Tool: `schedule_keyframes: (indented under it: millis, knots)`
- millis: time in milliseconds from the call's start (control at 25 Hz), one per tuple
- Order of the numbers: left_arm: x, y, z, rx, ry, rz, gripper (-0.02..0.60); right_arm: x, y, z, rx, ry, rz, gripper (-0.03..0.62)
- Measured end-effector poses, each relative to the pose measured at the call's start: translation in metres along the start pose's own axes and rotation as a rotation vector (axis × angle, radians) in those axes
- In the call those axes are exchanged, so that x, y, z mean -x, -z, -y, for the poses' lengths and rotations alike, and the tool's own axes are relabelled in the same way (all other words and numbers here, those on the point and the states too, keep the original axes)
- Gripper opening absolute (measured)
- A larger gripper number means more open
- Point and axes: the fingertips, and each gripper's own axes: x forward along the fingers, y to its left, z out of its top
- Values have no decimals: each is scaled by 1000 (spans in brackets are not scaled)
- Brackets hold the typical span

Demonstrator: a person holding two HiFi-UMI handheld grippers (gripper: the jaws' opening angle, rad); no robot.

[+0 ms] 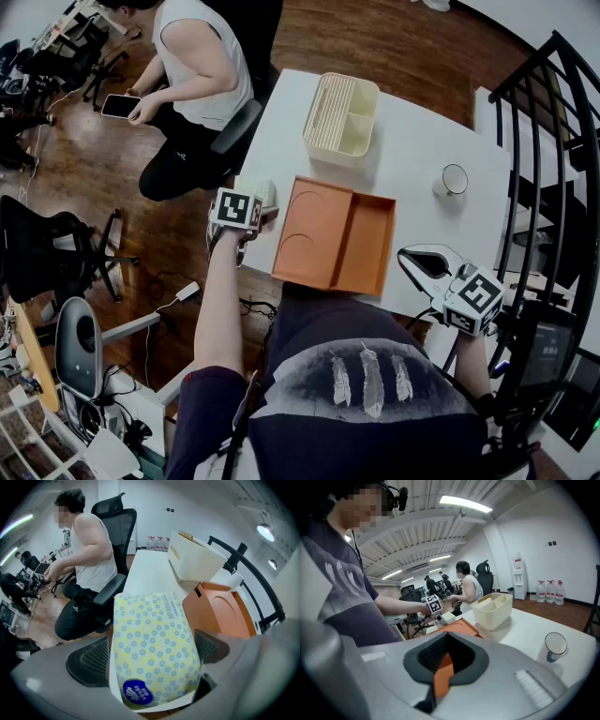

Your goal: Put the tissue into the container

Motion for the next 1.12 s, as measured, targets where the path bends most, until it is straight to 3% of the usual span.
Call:
schedule_keyframes:
  millis: [160,280,360,440,520,600,720,800,920,1120]
  knots:
    - [-3,0,5,35,33,14,474,-1,-4,5,-12,32,-8,3]
    - [7,2,1,65,39,29,462,1,-4,5,-7,29,0,3]
    - [30,-4,6,113,74,105,462,4,-3,6,-5,30,8,3]
    - [71,-17,22,169,135,236,463,10,-3,8,-12,42,12,3]
    - [114,-31,57,166,218,348,463,16,0,10,-16,38,32,3]
    - [141,-40,115,112,340,396,463,22,4,14,-34,42,40,3]
    - [134,-44,211,51,527,353,465,30,13,18,-48,36,42,3]
    - [110,-40,260,35,585,295,466,35,17,17,-42,24,45,3]
    - [67,-32,294,45,547,234,466,43,22,13,-40,23,48,3]
    - [21,-14,298,71,423,174,469,65,34,16,-68,27,64,3]
